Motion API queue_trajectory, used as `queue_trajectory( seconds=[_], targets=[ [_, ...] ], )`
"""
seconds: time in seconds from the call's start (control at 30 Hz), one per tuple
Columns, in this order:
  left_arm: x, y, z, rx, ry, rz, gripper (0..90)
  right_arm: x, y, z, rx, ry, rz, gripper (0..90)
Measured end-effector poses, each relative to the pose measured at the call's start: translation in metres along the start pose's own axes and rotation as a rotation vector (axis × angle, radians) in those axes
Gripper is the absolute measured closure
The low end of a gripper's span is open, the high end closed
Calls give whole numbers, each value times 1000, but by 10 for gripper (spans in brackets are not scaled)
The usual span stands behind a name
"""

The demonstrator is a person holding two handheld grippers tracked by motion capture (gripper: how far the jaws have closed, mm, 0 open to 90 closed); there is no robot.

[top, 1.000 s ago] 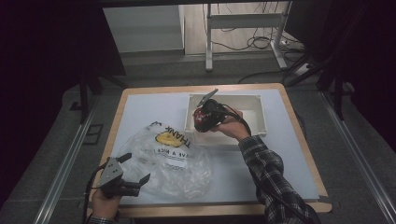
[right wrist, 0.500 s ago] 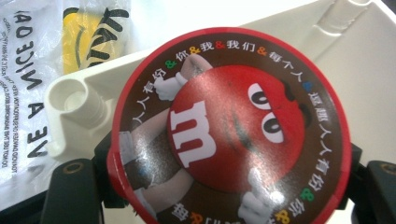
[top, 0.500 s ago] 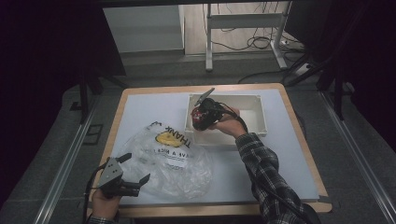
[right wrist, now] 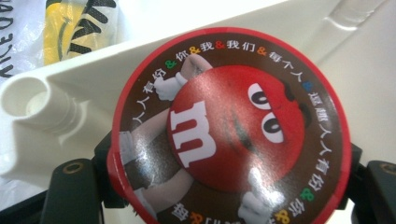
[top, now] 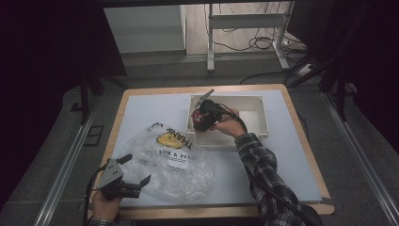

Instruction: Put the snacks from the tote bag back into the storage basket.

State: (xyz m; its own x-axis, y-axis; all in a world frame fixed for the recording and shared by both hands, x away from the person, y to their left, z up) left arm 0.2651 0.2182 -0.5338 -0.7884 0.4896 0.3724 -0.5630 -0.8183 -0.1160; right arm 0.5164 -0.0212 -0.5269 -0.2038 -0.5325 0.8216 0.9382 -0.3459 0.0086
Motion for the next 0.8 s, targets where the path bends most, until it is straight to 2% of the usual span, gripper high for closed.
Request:
queue_trajectory(
  seconds=[0.3,0.8],
  targets=[
    [0,0,0,-1,-1,1,10,-11,1,-1,10,-11,20,257],
    [0,-1,0,2,-1,4,10,-23,6,-5,1,-16,19,257]
  ],
)
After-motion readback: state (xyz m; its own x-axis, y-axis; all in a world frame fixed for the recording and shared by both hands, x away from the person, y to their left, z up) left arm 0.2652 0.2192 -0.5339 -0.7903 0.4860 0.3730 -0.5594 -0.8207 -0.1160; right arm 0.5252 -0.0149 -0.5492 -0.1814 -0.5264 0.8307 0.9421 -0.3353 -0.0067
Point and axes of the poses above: each handheld gripper's, and its own axes: x roughly backward along the jaws, z roughly out of its top, y roughly to its right, the point moved 6 cm from there along -x, roughly forward along the jaws, and after that the axes turned 6 degrees about z, right-handed, at the moved point
